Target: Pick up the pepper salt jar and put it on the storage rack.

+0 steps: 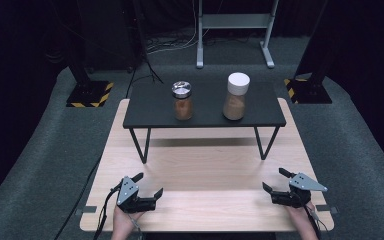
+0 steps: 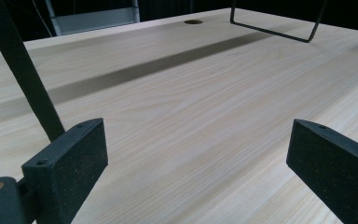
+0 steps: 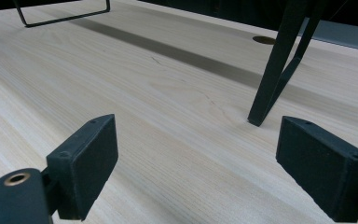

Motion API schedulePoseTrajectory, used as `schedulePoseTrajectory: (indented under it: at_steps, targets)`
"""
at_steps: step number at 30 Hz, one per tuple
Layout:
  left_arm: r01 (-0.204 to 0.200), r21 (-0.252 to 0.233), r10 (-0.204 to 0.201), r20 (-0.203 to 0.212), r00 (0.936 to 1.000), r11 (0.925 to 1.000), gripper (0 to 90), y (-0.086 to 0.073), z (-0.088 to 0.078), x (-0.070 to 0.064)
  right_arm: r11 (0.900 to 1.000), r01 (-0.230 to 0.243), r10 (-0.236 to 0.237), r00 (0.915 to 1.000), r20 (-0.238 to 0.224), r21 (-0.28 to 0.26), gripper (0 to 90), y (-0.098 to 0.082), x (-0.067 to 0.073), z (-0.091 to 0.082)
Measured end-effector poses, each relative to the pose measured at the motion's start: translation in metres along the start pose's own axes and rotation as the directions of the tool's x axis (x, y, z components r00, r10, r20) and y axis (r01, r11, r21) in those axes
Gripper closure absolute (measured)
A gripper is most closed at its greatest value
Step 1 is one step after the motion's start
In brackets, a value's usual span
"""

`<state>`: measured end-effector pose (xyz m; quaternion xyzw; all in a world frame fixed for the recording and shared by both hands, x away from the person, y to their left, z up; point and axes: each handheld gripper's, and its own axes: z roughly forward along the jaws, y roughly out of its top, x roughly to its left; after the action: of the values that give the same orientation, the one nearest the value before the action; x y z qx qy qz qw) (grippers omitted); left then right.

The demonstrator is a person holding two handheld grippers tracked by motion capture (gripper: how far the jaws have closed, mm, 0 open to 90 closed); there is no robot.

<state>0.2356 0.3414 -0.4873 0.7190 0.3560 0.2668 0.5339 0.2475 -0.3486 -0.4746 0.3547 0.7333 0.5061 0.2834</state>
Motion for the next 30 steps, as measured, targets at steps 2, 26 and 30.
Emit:
schedulePoseTrajectory:
  at_steps: [2, 26, 30]
  targets:
    - [0.001, 0.000, -0.001, 0.000, 1.0000, 1.0000, 4.6, 0.0000, 0.0000, 0.0001, 1.000, -0.002, 0.002, 1.0000, -0.001, 0.000, 11.2, 0.0000, -0.0002, 0.0000]
    - [-0.003, -0.002, 0.003, -0.001, 1.0000, 1.0000, 4.7, -0.0004, -0.0002, -0.0005, 1.000, -0.007, 0.007, 1.0000, -0.002, 0.005, 11.2, 0.0010, -0.0008, 0.0005]
    - [-0.003, -0.003, 0.003, -0.001, 1.0000, 1.0000, 4.6, -0.0004, -0.0002, -0.0005, 1.000, -0.007, 0.007, 1.0000, -0.001, 0.005, 11.2, 0.0008, -0.0007, 0.0004]
